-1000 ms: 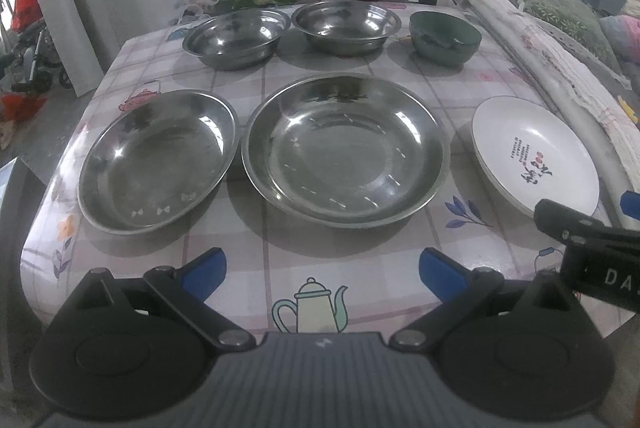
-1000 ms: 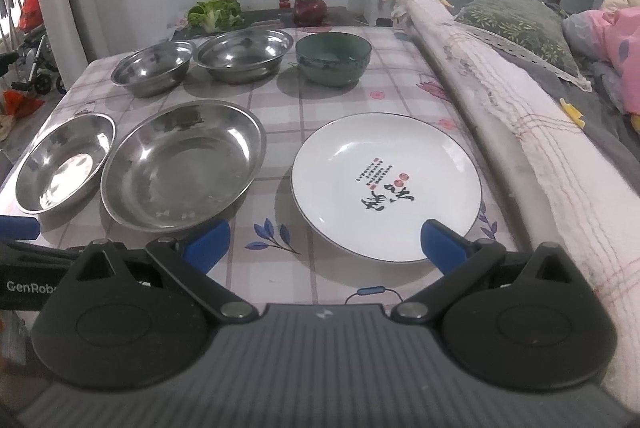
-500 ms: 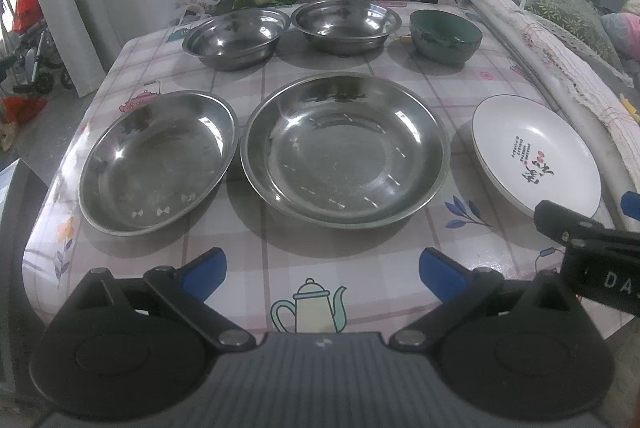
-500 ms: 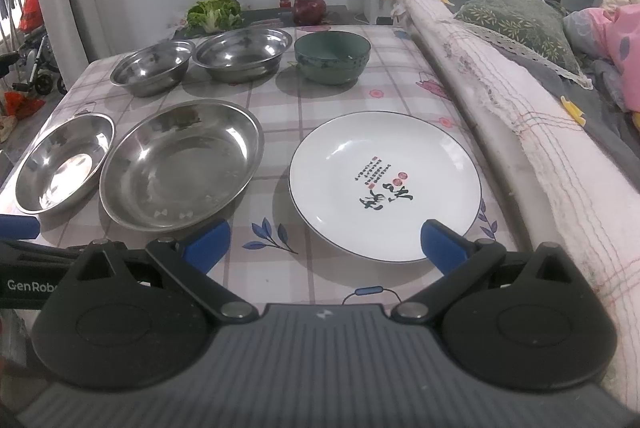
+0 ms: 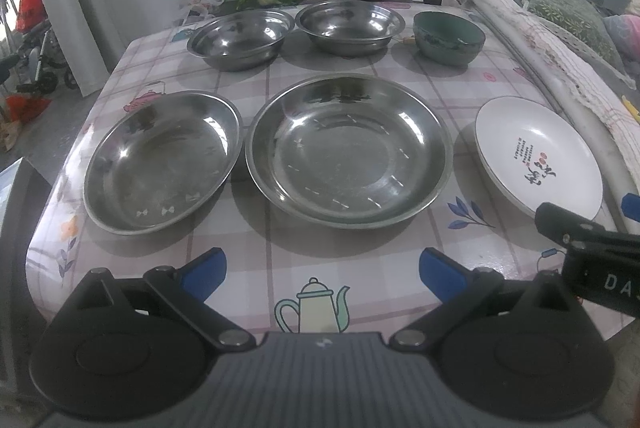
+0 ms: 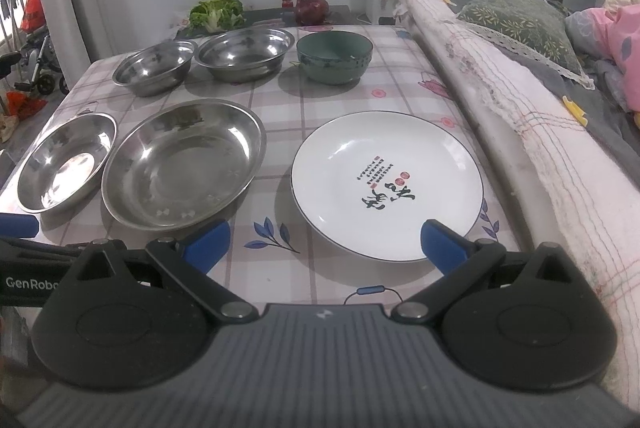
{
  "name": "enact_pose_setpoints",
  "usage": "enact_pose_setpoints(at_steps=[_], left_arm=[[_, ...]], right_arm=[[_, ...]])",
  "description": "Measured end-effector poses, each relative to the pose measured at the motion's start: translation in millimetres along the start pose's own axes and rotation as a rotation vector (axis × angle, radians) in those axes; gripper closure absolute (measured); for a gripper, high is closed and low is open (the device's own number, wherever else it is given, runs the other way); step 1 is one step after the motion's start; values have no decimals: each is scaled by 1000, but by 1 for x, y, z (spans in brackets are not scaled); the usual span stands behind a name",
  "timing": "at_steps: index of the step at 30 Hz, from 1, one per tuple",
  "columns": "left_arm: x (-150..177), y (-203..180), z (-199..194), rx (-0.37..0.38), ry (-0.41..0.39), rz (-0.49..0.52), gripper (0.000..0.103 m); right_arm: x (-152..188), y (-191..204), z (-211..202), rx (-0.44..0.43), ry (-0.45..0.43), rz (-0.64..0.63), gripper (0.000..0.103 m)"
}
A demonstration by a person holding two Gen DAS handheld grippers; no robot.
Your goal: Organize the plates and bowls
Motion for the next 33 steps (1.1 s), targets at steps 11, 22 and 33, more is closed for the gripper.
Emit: enact_pose_setpoints(at_steps=[11, 22, 33], left_arm=[[1, 1, 0, -11, 2, -3, 0], [-10, 18, -9, -78, -55, 7, 0], [-46, 64, -17, -152, -115, 21, 0]], right_arm=[[-1, 0, -1, 4, -2, -2, 1], [-6, 0, 0, 28, -19, -12, 1], [-34, 17, 1, 10, -104, -16, 1]])
Point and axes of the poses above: each gripper's, at about its wrist camera, not at the fingertips, and z roughly the way its jaws point, y to its left, x to its underside, the point moved 9 cm from there along z, roughly the way its jaws point, and after that the axes turned 11 degrees about x, right-handed, at the moved point
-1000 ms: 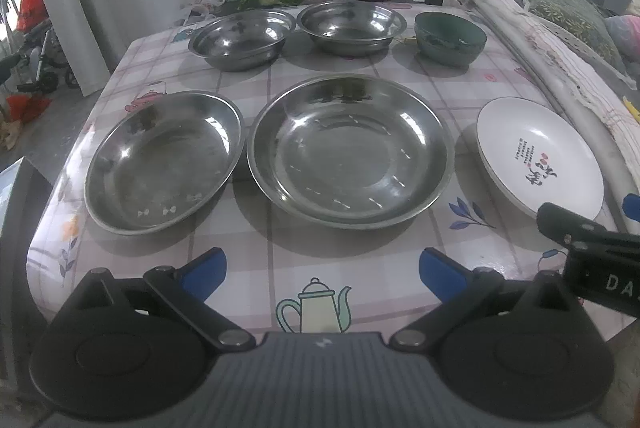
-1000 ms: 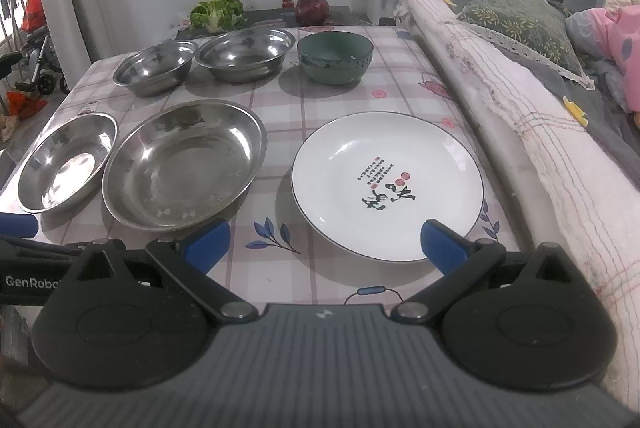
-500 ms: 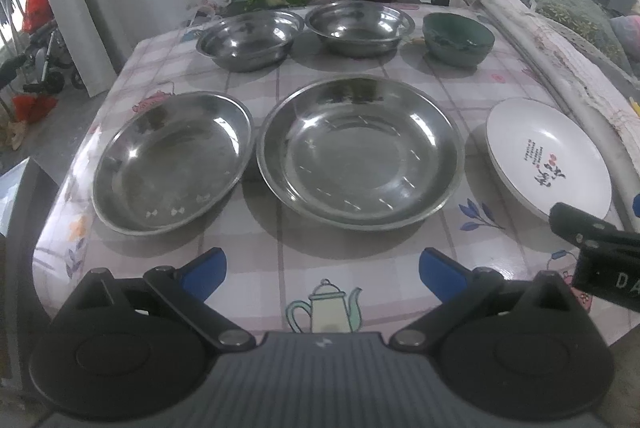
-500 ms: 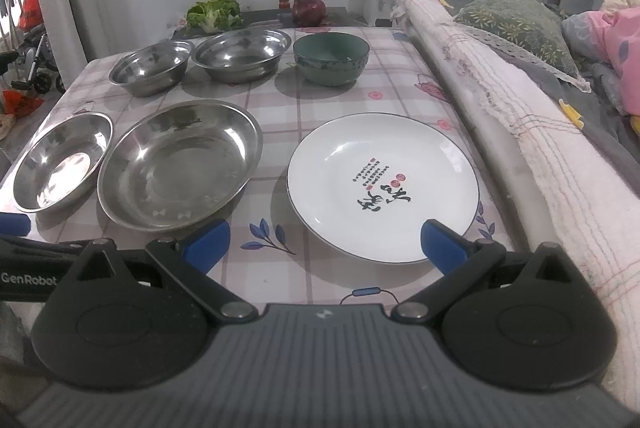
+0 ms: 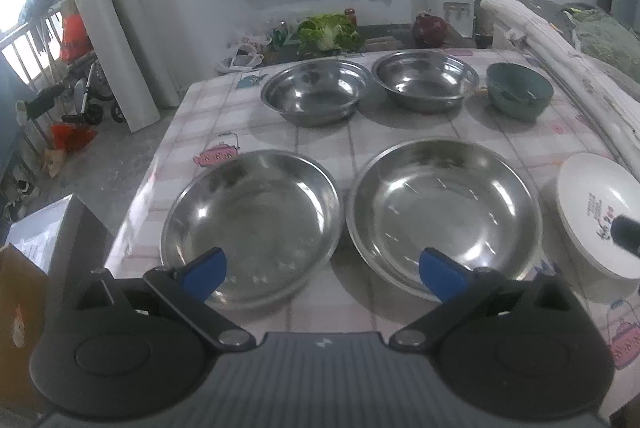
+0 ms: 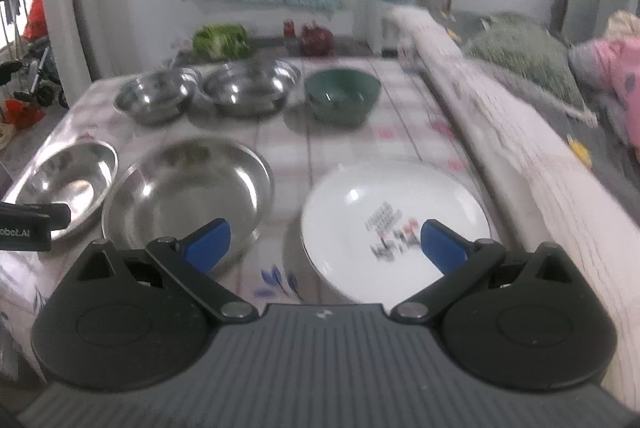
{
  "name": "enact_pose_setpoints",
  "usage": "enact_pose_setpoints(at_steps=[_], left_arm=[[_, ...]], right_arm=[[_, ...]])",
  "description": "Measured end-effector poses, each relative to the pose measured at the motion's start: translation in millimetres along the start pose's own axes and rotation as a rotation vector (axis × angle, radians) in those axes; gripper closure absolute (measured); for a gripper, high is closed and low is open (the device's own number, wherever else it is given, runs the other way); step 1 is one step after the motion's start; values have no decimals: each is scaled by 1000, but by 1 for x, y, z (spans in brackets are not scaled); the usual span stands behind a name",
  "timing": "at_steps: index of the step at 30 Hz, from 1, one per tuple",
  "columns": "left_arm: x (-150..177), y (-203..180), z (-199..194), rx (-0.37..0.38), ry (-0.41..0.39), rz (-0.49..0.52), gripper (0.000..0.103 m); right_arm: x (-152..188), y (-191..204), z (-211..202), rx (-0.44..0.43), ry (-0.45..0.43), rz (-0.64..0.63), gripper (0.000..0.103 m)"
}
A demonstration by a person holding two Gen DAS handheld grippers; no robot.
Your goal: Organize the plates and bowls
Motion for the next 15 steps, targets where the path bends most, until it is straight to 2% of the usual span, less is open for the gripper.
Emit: enact_pose_setpoints(at_steps=[3, 8, 12, 15], left_arm=[[-10, 11, 5, 19, 8, -17, 0], [-26, 36, 5, 88, -30, -105, 0], [-39, 56, 7, 83, -54, -159, 0], [-52, 66, 11, 66, -84, -146, 0]], right_arm=[[-17, 14, 1, -26, -52, -23, 1], [-52, 39, 5, -108, -128, -27, 1], [-75, 66, 9, -195, -169, -46, 1], [-90, 89, 13, -312, -172, -21, 1]])
Point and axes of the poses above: each gripper's, at about its wrist camera, not at the fingertips, and z roughly the way its jaws point, y to its left, x to its underside, the point moved 9 cm from there along z, roughly the way its jaws point, and after that the axes turned 11 degrees about x, right-handed, at the moved point
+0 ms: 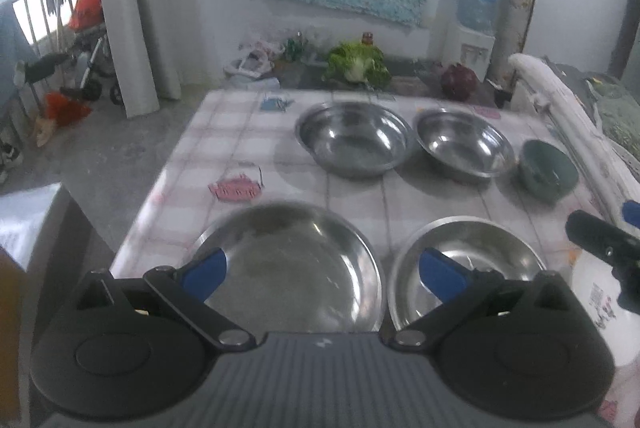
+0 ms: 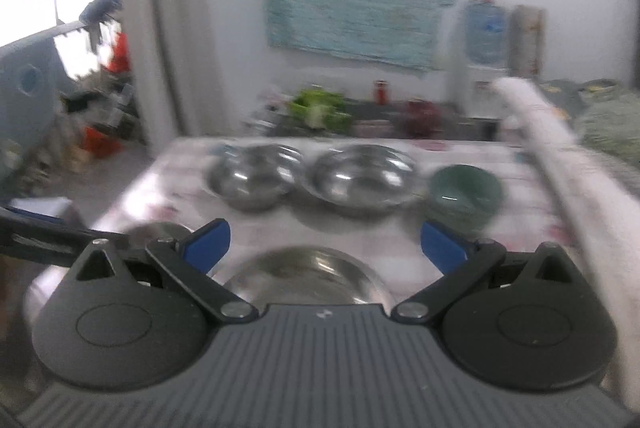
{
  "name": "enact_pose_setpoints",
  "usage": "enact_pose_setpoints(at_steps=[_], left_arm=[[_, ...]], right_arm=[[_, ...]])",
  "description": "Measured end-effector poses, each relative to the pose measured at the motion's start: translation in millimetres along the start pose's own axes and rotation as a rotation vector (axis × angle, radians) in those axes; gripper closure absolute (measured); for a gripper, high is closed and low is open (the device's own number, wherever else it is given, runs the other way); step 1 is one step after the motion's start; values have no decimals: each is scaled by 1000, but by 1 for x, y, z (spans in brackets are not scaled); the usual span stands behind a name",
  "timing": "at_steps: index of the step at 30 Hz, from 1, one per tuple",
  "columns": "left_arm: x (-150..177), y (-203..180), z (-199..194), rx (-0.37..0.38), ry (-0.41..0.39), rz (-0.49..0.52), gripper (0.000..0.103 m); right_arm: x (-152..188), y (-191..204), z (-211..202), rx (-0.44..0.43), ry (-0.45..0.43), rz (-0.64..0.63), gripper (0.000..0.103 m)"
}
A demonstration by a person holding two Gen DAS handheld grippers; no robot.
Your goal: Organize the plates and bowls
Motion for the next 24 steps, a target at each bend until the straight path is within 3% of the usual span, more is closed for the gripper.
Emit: enact_pose_setpoints(at_steps=[2, 5, 11, 15, 20, 24], left_arm=[[-10, 3, 6, 9, -9, 13, 0], [-28, 10, 15, 45, -42, 17, 0], [-68, 32, 48, -11, -68, 25, 0], [-91, 42, 83, -14, -48, 35, 1], [-104, 53, 143, -38, 42, 44, 15], [-101, 59, 183, 35, 145, -26, 31]], right_arm=[[-6, 12, 10, -68, 14, 35, 1], [-11, 26, 27, -101, 36, 59, 1], [-10, 41, 69, -176, 123, 152, 1], [-26, 48, 110, -165, 129, 99, 1], [-65, 45, 164, -138, 101, 15, 1], [-95, 45, 230, -147, 143, -1, 3]])
Point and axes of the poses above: each gripper's, at about its wrist camera, not at the fingertips, and z roughly the way its jaws point, y to its left, x to its underside, the point moved 9 cm from there along z, roughly the way its jaws point, and after that the axes turned 11 degrees about x, right-handed, at the moved point
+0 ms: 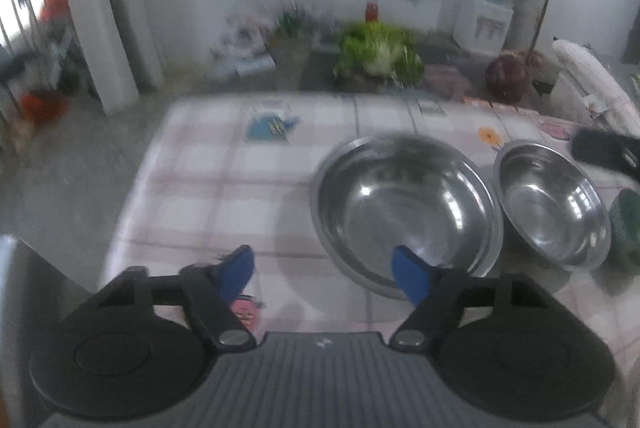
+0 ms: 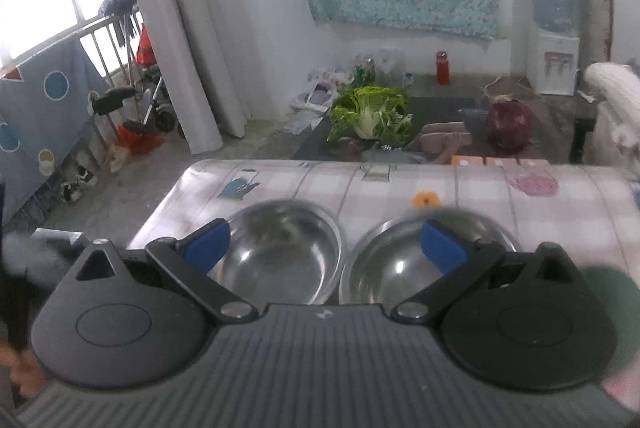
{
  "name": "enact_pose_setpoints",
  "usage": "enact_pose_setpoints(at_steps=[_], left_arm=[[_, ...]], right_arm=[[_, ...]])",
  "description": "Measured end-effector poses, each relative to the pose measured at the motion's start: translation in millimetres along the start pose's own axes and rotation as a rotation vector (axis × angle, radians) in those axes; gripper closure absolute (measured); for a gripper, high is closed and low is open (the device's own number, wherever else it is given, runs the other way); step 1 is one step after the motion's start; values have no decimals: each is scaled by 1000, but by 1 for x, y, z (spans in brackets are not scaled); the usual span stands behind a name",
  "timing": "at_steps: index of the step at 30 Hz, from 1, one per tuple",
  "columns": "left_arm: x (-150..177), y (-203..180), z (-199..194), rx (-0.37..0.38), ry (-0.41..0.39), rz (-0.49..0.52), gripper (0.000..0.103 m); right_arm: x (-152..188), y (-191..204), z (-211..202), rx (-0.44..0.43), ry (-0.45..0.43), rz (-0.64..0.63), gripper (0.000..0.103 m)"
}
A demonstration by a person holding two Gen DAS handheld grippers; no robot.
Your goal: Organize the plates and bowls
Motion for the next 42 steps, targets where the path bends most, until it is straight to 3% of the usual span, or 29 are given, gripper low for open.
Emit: enact_pose_setpoints(at_steps=[4, 7, 14, 21, 26, 34, 36, 38, 42], left_arm=[[-1, 9, 25, 23, 51, -57, 42], [0, 14, 37, -10, 79, -48, 59], [0, 24, 40, -23, 95, -46, 72], [8, 46, 31, -49, 99, -53, 74], [15, 61, 21, -43, 91, -70, 73], [20, 65, 24, -9, 114, -132, 69], [23, 65, 29, -4, 135, -156, 73], [23, 61, 29, 11, 136, -159, 87], [18, 53, 22, 2, 109, -138, 87]], right_arm=[[-18, 4, 63, 6, 89, -53, 16], [-18, 14, 99, 22, 150, -98, 34], [-6, 37, 133, 19, 188, -157, 73], [22, 59, 124, -68, 247, -197, 80], [36, 59, 99, -104, 245, -170, 80], [61, 54, 92, -140, 325, -91, 85], [67, 53, 94, -151, 351, -57, 91], [69, 51, 96, -159, 371, -18, 93], [66, 47, 89, -154, 361, 4, 93]])
Point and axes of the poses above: each gripper's, at about its wrist camera, not at the fingertips, and z roughly the way its jaws point, y to its left, x to its underside, the point moved 9 cm from there along z, roughly the way its jaws point, and after that the axes turned 11 degrees about x, right-handed, at the moved point
